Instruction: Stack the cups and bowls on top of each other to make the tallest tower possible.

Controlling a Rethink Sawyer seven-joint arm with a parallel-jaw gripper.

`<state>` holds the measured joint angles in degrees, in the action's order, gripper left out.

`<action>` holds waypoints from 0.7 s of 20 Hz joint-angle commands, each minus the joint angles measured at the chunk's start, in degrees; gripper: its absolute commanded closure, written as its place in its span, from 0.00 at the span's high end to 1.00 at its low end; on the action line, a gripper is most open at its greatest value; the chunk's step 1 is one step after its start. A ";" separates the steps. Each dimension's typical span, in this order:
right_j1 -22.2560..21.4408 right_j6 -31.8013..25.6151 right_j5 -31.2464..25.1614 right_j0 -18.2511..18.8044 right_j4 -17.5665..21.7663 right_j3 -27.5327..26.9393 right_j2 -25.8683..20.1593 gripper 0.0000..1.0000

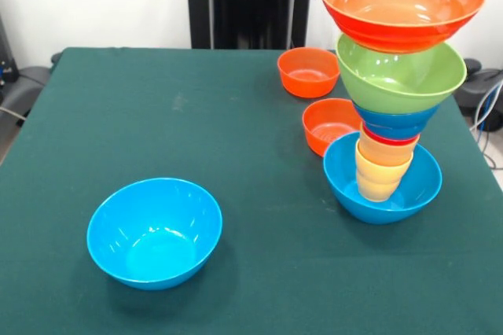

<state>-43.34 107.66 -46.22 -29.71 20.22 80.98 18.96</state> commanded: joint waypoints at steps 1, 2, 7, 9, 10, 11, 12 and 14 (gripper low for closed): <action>2.56 11.66 -3.66 -0.24 -1.93 -1.11 -1.72 0.00; 2.73 11.87 -3.47 -0.32 -2.07 -1.13 -1.70 0.00; 3.31 12.41 -3.77 -0.92 -3.28 -1.49 -1.29 0.00; 3.65 12.58 -3.43 -1.27 -3.49 -1.58 -0.94 0.00; 3.76 12.70 -3.33 -1.47 -3.59 -1.52 -0.75 0.00; 3.85 12.74 -3.33 -1.59 -3.75 -1.52 -0.64 0.00; 3.85 12.74 -3.18 -1.66 -3.83 -1.39 -0.48 0.00; 4.01 12.77 -2.92 -1.74 -4.05 -1.36 -0.34 0.00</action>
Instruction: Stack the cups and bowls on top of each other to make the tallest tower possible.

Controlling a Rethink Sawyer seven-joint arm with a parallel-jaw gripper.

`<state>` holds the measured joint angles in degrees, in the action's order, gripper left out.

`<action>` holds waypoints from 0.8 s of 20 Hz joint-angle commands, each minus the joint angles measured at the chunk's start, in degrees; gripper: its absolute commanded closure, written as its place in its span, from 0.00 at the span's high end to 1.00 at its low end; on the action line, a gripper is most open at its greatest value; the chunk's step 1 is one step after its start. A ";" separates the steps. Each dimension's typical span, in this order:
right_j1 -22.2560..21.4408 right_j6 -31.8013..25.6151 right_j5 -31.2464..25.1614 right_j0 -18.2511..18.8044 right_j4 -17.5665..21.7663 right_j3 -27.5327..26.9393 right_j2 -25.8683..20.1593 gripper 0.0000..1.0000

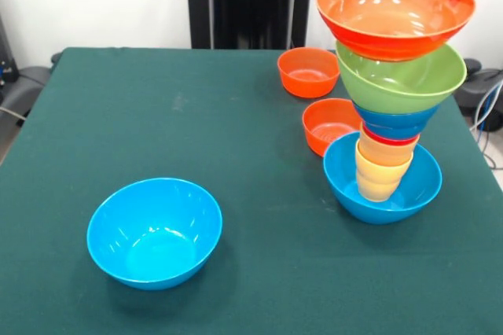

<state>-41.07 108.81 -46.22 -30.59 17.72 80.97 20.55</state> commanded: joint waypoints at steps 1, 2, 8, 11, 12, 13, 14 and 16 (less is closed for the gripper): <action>1.86 11.74 -2.92 -1.00 -1.58 -1.40 -1.75 0.00; 1.88 11.81 -2.80 -1.12 -1.68 -1.29 -1.68 0.00; 2.27 11.68 -5.11 -1.42 -3.17 -2.49 -1.67 0.00; 2.93 12.32 -6.30 -1.94 -4.08 -3.72 -1.43 0.00; 3.17 12.58 -6.26 -2.11 -4.28 -3.98 -1.30 0.00; 3.42 12.89 -5.91 -2.27 -4.37 -4.09 -1.15 0.00; 3.63 12.97 -5.89 -2.39 -4.38 -4.34 -0.97 0.00; 3.84 13.11 -5.44 -2.55 -4.38 -4.31 -0.63 0.00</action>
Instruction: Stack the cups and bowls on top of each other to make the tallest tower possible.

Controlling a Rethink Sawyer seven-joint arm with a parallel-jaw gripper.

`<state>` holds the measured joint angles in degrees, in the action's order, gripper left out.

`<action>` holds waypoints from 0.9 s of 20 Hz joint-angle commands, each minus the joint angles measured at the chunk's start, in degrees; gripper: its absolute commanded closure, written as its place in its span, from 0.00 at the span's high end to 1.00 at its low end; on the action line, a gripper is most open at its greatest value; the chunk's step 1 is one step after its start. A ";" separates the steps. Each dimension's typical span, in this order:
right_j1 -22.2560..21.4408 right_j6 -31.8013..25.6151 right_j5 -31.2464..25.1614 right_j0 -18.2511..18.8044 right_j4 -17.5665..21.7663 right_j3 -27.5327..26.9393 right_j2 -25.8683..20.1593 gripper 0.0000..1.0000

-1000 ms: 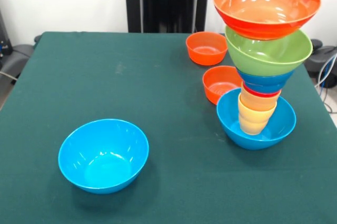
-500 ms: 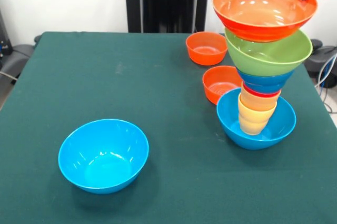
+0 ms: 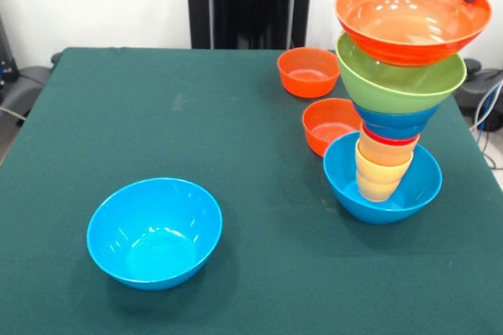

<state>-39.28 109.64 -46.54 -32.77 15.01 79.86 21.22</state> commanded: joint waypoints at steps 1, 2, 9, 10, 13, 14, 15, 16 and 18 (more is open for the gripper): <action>2.02 12.18 -4.68 -0.37 -1.75 -2.98 -1.21 0.00; 1.89 12.10 -4.32 -0.40 -1.85 -2.60 -1.13 0.00; 1.60 10.55 -0.64 -0.11 -0.37 -0.19 0.06 0.00; 1.60 10.33 -0.35 -0.09 -0.15 -0.01 0.17 0.00; 1.68 8.05 -0.69 0.05 0.87 -0.46 0.22 0.00; 1.55 7.45 -0.45 0.23 1.11 -0.18 0.23 0.00; 1.56 7.10 -0.52 0.26 1.22 -0.19 0.24 0.00; 1.57 6.76 -0.60 0.28 1.33 -0.21 0.25 0.00; 1.63 6.27 -0.57 0.30 1.56 -0.21 0.37 0.00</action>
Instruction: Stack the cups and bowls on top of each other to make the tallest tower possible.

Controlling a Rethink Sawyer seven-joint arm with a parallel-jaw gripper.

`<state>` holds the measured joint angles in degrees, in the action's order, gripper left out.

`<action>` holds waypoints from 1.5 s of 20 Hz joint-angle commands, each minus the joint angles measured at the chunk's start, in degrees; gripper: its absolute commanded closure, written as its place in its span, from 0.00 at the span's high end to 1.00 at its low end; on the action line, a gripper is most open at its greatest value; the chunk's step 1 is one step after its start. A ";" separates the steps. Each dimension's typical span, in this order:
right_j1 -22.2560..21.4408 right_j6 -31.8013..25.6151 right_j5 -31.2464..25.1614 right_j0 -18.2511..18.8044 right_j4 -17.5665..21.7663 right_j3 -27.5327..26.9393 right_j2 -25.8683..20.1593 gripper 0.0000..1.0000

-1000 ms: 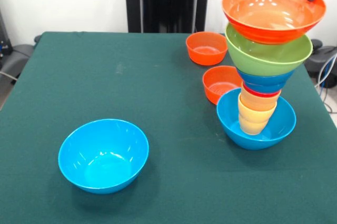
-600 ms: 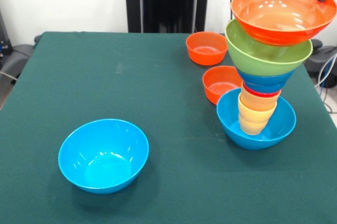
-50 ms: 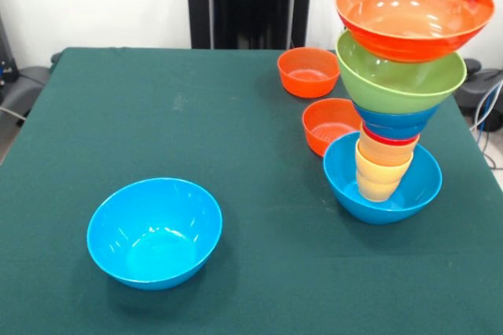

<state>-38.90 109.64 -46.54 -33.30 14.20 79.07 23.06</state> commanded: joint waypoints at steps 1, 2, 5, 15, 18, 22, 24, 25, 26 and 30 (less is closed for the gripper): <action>1.29 6.14 -0.48 0.83 2.47 0.61 -1.36 0.00; 1.35 6.33 -0.48 0.78 2.33 0.56 -1.31 0.00; 1.42 7.28 0.08 0.75 1.55 0.74 -1.42 0.00; 2.04 8.33 1.40 0.97 0.93 0.48 -1.59 0.00; 2.08 8.26 1.19 1.05 0.81 0.20 -1.68 0.00; 2.27 8.62 1.36 0.99 0.76 0.01 -1.63 0.00; 2.35 8.71 1.47 0.95 0.79 -0.01 -1.61 0.00; 2.38 8.75 1.55 0.94 0.80 -0.02 -1.62 0.00; 2.41 8.78 1.62 0.93 0.81 -0.02 -1.62 0.00; 2.50 8.93 2.03 0.95 0.84 0.08 -1.63 0.00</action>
<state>-38.64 109.64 -46.54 -33.30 14.20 79.07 23.96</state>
